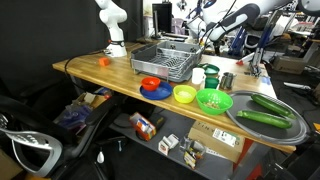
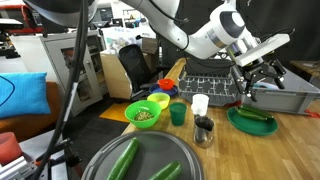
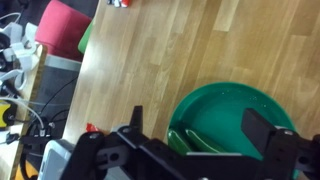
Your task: Pick up one vegetable and put it on the green plate
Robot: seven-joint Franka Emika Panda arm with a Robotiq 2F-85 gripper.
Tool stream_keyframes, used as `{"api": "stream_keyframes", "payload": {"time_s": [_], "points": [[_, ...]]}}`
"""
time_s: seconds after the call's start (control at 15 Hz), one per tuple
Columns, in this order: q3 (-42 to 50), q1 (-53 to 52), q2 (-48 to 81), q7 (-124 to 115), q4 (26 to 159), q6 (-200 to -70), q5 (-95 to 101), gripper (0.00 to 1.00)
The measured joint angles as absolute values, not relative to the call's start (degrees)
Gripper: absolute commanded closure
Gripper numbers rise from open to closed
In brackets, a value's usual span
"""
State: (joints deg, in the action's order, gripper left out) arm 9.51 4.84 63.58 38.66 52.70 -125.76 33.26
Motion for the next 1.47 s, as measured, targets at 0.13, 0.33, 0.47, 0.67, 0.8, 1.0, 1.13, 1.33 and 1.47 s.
{"api": "stream_keyframes", "payload": {"time_s": [0.13, 0.33, 0.47, 0.67, 0.8, 1.0, 1.13, 1.33, 1.47], "points": [[9.62, 4.81, 63.53, 38.61, 52.68, -125.52, 32.90, 0.00], [9.63, 4.68, 63.62, 38.61, 52.68, -125.52, 32.90, 0.00], [9.64, 4.69, 63.62, 38.61, 52.68, -125.52, 32.90, 0.00], [9.64, 4.69, 63.62, 38.61, 52.68, -125.52, 32.90, 0.00], [9.64, 4.75, 63.90, 36.77, 52.66, -125.45, 31.71, 0.00], [9.70, 5.19, 66.16, 30.20, 52.16, -125.32, 28.31, 0.00], [10.03, 5.61, 68.22, 24.83, 51.31, -124.40, 26.44, 0.00], [10.72, 6.34, 70.08, 16.83, 50.02, -123.77, 23.83, 0.00], [11.02, 6.95, 70.20, 12.03, 49.39, -123.74, 21.89, 0.00]]}}
